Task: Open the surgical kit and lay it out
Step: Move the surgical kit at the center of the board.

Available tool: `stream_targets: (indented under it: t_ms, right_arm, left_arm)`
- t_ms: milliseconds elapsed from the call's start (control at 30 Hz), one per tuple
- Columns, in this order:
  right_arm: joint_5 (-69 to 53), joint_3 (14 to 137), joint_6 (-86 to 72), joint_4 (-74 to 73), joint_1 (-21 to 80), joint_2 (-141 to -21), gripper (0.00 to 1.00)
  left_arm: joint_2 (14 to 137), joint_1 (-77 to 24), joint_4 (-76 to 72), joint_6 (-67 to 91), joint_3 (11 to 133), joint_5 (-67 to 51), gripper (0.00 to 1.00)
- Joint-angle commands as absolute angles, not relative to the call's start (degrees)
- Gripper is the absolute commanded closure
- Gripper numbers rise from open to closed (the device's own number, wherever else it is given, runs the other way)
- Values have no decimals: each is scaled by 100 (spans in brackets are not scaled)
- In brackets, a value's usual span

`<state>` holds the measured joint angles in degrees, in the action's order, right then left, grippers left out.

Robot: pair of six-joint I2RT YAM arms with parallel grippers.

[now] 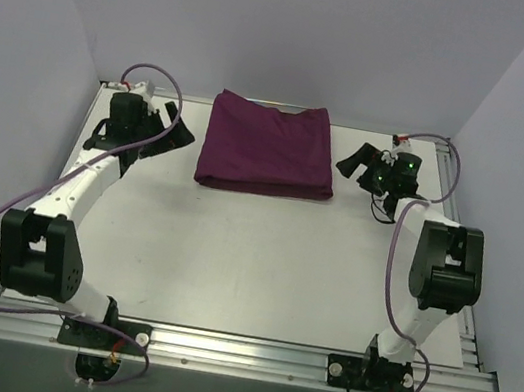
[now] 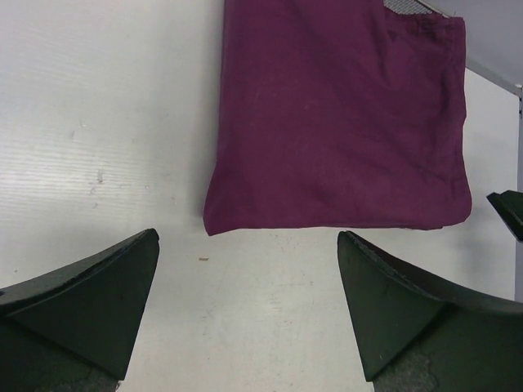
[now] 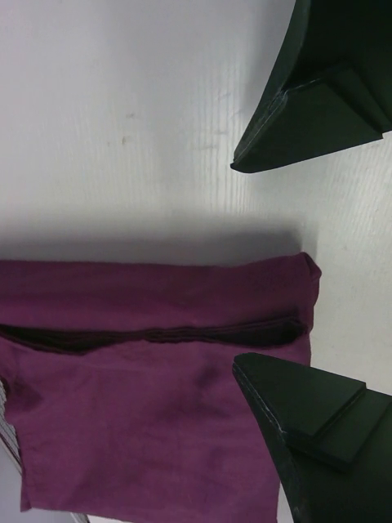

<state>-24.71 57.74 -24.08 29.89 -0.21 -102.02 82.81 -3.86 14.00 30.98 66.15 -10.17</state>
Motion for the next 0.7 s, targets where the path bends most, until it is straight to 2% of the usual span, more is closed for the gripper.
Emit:
stream_targets:
  t_ms: [0, 467, 533, 667]
  right_arm:
    - [-3462, 6327, -2681, 3411, 53, -10564, 1]
    - [-3463, 7619, -2540, 3041, 422, -11821, 8]
    - [-3445, 7787, -2558, 3015, 483, -11996, 10]
    - [-3437, 8041, -2549, 2901, 571, -12216, 13]
  left_arm:
    - [8832, -334, 1143, 3006, 7048, -1650, 0]
    - [11126, -369, 203, 3357, 8200, -2619, 0]
    - [11406, -387, 246, 3358, 8445, -2602, 5]
    - [11856, -413, 404, 3322, 8841, -2584, 9]
